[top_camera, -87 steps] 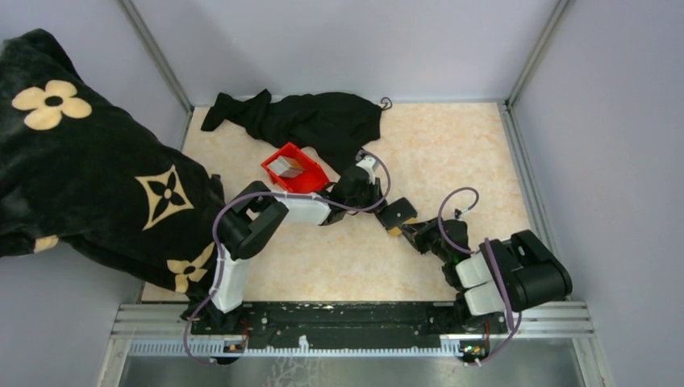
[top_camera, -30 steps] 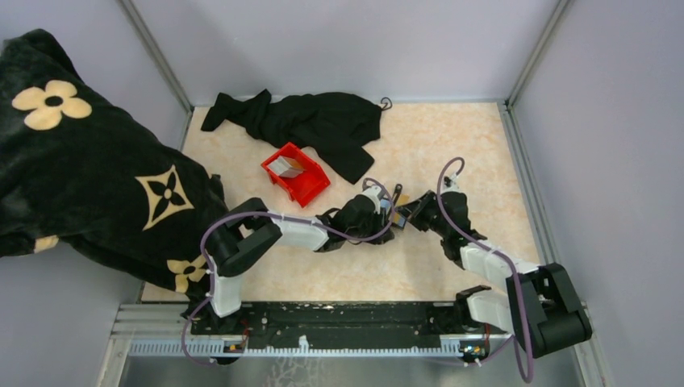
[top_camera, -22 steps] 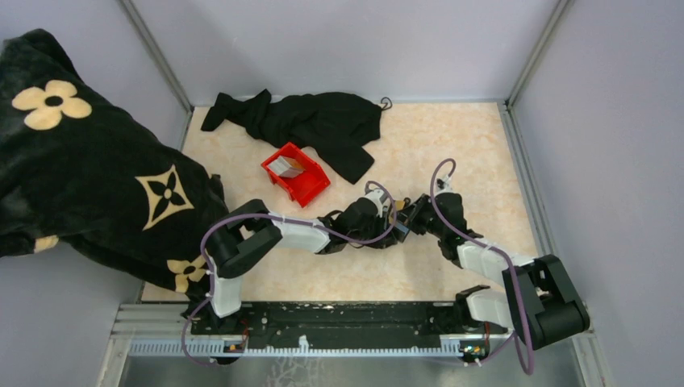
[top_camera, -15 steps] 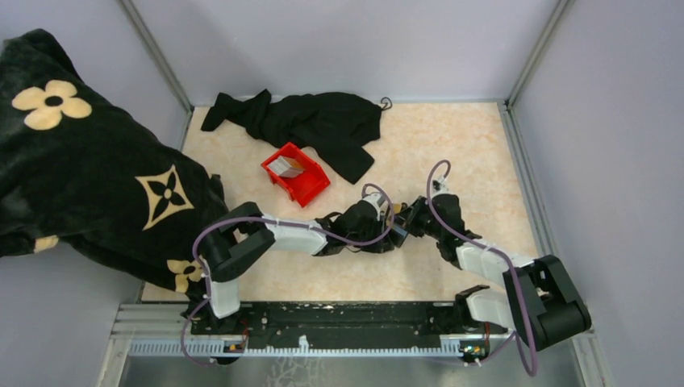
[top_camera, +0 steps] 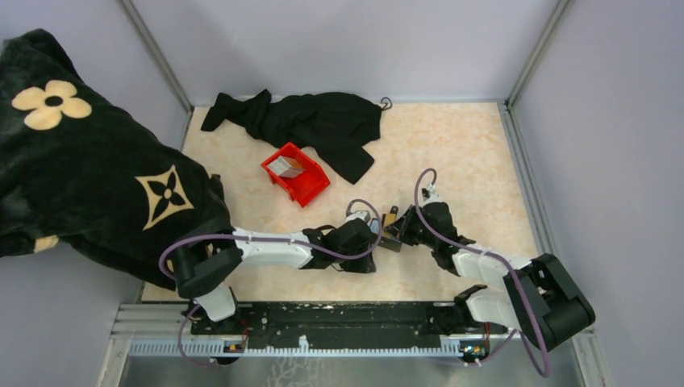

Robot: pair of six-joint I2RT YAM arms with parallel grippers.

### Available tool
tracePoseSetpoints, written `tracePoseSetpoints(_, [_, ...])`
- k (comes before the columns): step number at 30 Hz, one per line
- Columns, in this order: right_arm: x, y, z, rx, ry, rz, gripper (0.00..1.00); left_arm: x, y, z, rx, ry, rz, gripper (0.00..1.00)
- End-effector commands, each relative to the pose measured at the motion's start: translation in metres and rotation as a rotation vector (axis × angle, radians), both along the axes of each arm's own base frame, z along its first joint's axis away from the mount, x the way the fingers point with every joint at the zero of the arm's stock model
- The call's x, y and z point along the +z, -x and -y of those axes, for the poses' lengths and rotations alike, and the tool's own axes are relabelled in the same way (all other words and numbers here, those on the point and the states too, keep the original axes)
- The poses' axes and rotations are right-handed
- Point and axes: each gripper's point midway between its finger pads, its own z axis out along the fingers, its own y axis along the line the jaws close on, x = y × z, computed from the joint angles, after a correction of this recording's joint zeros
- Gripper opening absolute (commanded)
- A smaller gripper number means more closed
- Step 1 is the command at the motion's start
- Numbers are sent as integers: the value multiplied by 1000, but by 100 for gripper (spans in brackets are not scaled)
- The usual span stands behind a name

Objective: Put the credit cards into the card holder
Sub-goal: Open the card holder at the center of the board.

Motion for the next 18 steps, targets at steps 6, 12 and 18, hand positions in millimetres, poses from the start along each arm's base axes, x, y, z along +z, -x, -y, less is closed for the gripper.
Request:
tracePoseSetpoints(6, [3, 5, 0, -5, 144, 115, 0, -2, 13, -82, 174, -210, -3, 37])
tracePoseSetpoints(12, [3, 13, 1, -23, 254, 179, 0, 38, 4, -92, 295, -122, 51, 37])
tracePoseSetpoints(18, [-7, 23, -3, -30, 340, 203, 0, 93, -18, -78, 371, 42, 150, 38])
